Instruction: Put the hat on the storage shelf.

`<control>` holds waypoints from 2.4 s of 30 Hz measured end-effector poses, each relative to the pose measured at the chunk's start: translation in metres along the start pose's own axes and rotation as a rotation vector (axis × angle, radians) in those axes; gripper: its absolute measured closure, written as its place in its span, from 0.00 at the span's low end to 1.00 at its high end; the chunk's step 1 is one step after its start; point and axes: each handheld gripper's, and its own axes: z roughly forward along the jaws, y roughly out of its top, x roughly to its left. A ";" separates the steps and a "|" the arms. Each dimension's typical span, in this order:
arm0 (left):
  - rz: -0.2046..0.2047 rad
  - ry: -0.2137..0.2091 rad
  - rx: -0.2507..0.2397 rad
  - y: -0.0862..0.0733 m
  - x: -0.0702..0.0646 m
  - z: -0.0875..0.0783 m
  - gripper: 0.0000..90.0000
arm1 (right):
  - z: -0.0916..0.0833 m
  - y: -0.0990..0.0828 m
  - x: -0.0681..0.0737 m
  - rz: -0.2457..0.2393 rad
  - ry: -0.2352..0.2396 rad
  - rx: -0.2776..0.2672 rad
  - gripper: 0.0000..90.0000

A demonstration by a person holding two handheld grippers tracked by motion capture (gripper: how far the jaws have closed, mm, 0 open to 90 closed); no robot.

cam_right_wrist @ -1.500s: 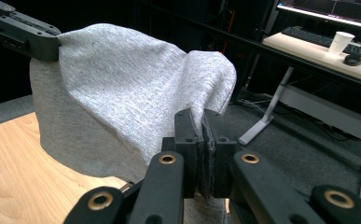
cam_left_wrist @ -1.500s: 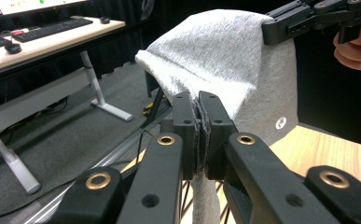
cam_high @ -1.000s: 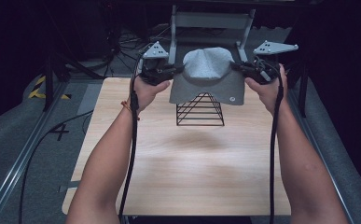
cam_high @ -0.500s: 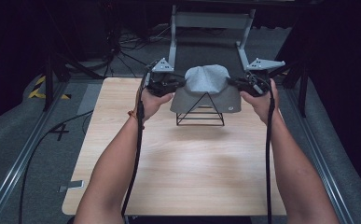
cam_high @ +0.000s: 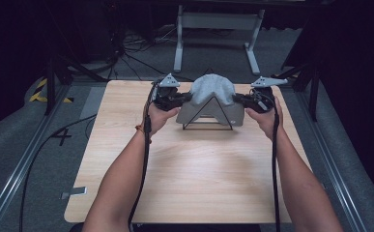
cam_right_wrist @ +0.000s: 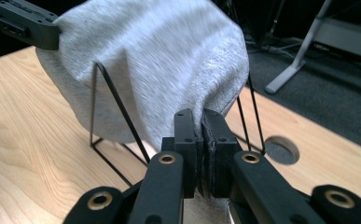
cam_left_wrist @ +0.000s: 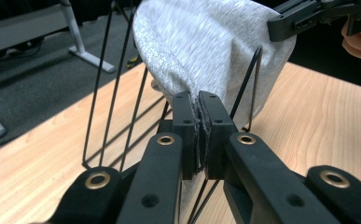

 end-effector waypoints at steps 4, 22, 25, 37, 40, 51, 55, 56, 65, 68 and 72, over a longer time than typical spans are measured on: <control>0.011 0.014 0.040 -0.013 -0.001 0.009 0.96 | 0.008 -0.013 -0.001 0.017 0.000 0.030 0.95; 0.040 0.043 0.127 -0.042 -0.002 0.026 0.97 | 0.033 -0.042 0.002 0.034 -0.001 0.112 0.94; 0.026 0.043 0.114 -0.045 -0.002 0.024 0.97 | 0.032 -0.042 0.003 0.034 -0.017 0.110 0.92; 0.068 0.111 0.118 -0.045 -0.006 -0.012 0.88 | 0.008 -0.036 0.007 -0.009 -0.051 0.100 0.83; 0.080 0.127 0.121 -0.048 -0.009 -0.024 0.87 | 0.000 -0.036 0.009 -0.017 -0.059 0.102 0.82; 0.175 0.163 0.193 -0.068 -0.028 -0.061 0.78 | -0.036 -0.048 0.018 -0.053 -0.064 0.100 0.78; 0.205 0.167 0.242 -0.079 -0.033 -0.075 0.75 | -0.046 -0.059 0.022 -0.066 -0.062 0.113 0.76; 0.206 0.169 0.240 -0.082 -0.034 -0.078 0.74 | -0.049 -0.061 0.023 -0.068 -0.062 0.111 0.76; 0.222 0.180 0.292 -0.107 -0.042 -0.100 0.69 | -0.067 -0.080 0.031 -0.081 -0.056 0.131 0.69; 0.235 0.188 0.322 -0.116 -0.045 -0.105 0.66 | -0.073 -0.088 0.036 -0.090 -0.057 0.137 0.66; 0.235 0.184 0.349 -0.129 -0.050 -0.111 0.60 | -0.080 -0.099 0.042 -0.116 -0.061 0.153 0.61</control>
